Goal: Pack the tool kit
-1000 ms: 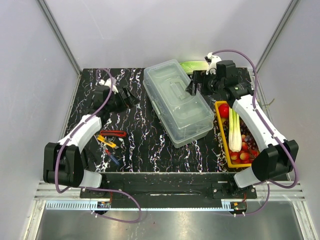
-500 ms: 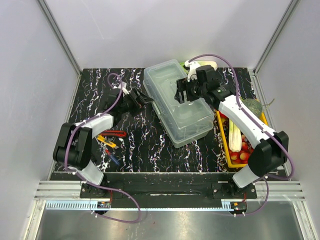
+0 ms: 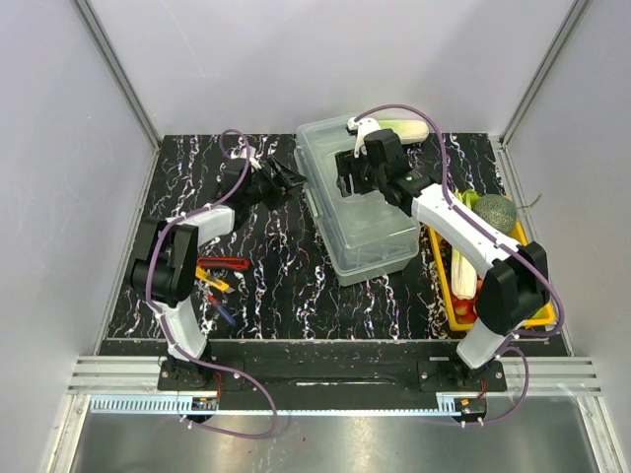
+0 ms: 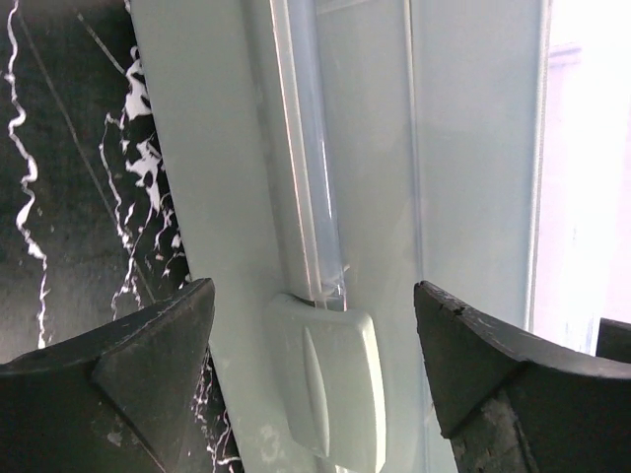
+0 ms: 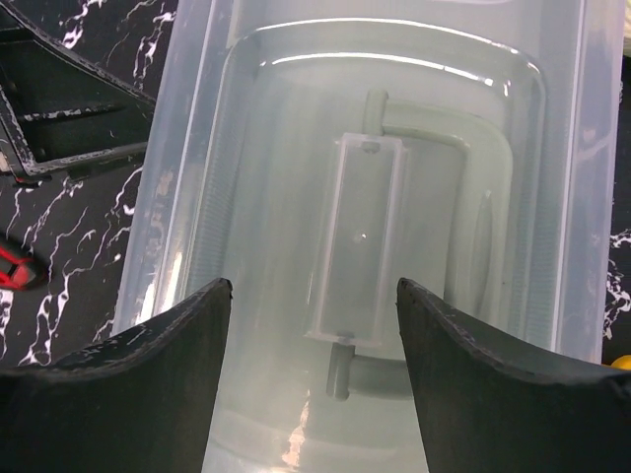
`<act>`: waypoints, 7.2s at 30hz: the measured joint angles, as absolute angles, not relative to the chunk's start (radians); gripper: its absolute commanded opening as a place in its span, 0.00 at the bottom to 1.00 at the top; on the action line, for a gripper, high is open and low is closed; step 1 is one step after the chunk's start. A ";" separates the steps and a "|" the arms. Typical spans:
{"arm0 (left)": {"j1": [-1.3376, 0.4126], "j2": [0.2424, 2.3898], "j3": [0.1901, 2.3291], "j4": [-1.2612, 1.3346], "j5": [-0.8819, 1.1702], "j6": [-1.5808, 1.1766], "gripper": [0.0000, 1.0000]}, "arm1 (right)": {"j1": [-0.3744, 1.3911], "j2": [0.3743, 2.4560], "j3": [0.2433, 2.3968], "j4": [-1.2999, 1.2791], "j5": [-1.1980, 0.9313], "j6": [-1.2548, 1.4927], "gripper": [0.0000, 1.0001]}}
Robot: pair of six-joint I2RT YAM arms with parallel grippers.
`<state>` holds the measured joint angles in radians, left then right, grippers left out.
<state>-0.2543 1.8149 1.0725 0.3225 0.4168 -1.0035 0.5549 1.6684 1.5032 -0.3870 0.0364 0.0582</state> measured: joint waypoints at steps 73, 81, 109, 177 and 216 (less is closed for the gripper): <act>-0.314 2.087 0.806 1.275 0.513 -1.555 0.71 | 0.406 1.523 1.384 -0.528 0.058 0.194 0.99; -0.307 2.114 0.834 1.282 0.552 -1.551 0.79 | 0.401 1.523 1.374 -0.512 0.047 0.200 0.98; -0.295 2.139 0.910 1.219 0.590 -1.570 0.31 | 0.372 1.527 1.342 -0.461 0.011 0.315 0.94; -0.322 1.883 0.800 0.862 0.410 -1.256 0.99 | 0.373 1.540 1.335 -0.442 0.005 0.390 0.94; -0.305 2.145 0.901 1.243 0.493 -1.586 0.48 | 0.373 1.582 1.395 -0.500 0.003 0.397 0.93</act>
